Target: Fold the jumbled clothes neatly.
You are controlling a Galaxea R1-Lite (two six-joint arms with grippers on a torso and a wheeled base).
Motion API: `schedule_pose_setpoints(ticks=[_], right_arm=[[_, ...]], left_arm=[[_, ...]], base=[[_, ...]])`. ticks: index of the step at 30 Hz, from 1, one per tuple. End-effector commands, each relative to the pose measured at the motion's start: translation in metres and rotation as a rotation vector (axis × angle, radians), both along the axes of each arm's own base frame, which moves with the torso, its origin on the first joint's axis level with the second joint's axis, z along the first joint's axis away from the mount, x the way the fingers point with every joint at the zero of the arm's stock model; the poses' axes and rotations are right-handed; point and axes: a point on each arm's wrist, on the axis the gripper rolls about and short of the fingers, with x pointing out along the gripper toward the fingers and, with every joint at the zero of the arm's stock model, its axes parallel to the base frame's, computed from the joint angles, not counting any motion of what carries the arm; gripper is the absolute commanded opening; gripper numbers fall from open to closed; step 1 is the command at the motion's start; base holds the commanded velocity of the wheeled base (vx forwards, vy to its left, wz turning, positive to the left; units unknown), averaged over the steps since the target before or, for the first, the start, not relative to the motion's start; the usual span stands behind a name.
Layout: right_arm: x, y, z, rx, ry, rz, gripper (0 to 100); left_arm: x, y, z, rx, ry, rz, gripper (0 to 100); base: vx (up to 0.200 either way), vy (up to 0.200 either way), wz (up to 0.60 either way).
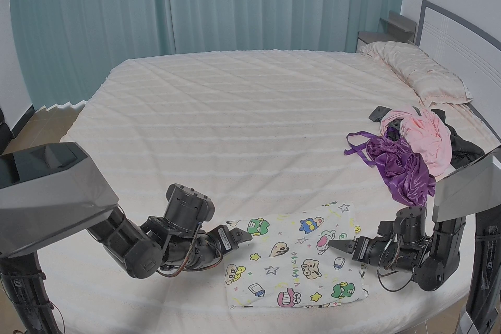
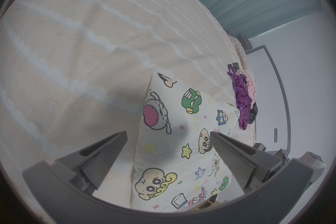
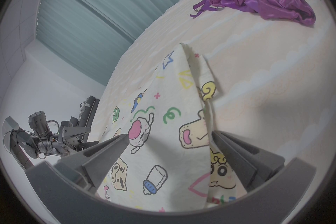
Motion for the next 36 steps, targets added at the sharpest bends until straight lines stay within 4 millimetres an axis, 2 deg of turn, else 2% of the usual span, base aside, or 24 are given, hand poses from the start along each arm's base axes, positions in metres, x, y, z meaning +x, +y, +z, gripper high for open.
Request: schedule_pose_setpoints(ticks=[1,8,9,10,11,18,22,32,36], right_arm=[[-0.002,0.005,-0.004,0.001,0.014,0.025,100],[-0.006,0.010,-0.003,0.002,0.011,0.045,100],[-0.006,0.011,-0.004,0.001,0.014,0.051,100],[-0.006,0.013,-0.005,0.002,0.015,0.055,100],[-0.006,0.014,-0.007,-0.001,0.019,0.056,0],[-0.006,0.014,-0.008,0.006,0.022,0.055,0],[-0.005,0.014,-0.003,0.074,0.018,0.011,0],[-0.013,0.010,-0.002,0.112,0.058,-0.024,0],[-0.013,0.010,0.000,0.115,0.053,-0.026,0]], left_arm=[[-0.007,-0.013,-0.017,0.029,0.028,-0.036,100],[-0.013,-0.021,-0.018,0.052,0.016,-0.037,100],[-0.013,-0.021,-0.018,0.050,0.018,-0.038,0],[-0.013,-0.021,-0.018,0.049,0.016,-0.038,0],[-0.013,-0.022,-0.018,0.049,0.016,-0.040,0],[-0.014,-0.022,-0.016,0.042,0.016,-0.038,0],[-0.014,-0.021,-0.015,0.035,0.025,-0.028,0],[-0.027,-0.018,-0.013,0.032,0.046,-0.017,0],[-0.027,-0.019,-0.011,0.022,0.045,-0.015,0]], base=[[0.000,0.000,0.00],[0.000,0.000,0.00],[0.000,0.000,0.00],[0.000,0.000,0.00],[0.000,0.000,0.00],[0.000,0.000,0.00],[0.000,0.000,0.00],[0.000,0.000,0.00],[-0.200,0.000,0.00]])
